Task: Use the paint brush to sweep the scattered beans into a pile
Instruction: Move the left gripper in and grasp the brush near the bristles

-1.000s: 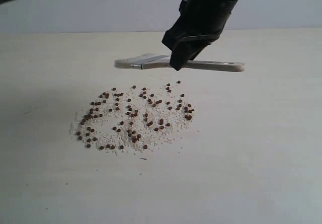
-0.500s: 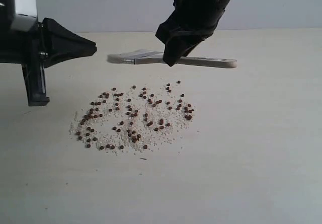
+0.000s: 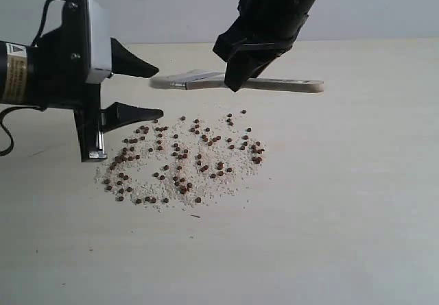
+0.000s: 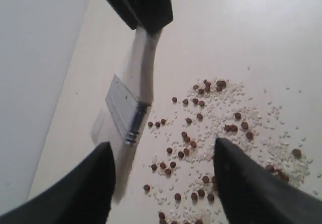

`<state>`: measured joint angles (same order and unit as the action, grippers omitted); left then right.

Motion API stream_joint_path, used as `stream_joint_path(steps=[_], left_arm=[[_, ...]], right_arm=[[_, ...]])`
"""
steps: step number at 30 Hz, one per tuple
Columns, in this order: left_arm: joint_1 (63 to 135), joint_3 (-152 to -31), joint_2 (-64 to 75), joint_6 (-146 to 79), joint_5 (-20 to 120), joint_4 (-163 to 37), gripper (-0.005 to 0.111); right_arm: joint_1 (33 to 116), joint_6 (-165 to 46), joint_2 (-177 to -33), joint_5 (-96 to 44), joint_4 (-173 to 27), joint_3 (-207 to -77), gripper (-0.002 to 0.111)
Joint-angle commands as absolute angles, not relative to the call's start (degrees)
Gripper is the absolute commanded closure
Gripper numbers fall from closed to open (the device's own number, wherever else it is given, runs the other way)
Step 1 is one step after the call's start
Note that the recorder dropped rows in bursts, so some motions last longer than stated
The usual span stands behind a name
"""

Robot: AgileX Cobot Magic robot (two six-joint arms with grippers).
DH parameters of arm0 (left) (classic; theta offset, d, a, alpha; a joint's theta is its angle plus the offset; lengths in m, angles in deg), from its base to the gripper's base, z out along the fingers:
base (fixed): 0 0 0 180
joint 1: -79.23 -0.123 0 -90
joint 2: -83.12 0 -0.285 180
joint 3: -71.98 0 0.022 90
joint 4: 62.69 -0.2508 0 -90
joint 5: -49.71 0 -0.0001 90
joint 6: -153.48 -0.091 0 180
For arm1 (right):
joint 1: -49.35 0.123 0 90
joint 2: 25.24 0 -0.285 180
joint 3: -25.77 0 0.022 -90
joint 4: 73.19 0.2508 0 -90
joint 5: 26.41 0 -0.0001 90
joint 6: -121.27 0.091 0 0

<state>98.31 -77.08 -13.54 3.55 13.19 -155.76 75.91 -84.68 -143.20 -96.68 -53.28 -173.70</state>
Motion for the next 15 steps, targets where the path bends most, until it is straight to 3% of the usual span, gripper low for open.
stream_joint_path(steps=[1,15], left_arm=[[100.9,-77.4,-15.2,-0.7,19.1,-153.0,0.050],[102.2,-78.7,-22.3,-23.5,15.8,-132.3,0.050]], right_arm=[[76.0,-84.5,-143.8,-96.4,-53.3,-174.1,0.108],[76.0,-84.7,-145.6,-96.4,-51.2,-174.1,0.108]])
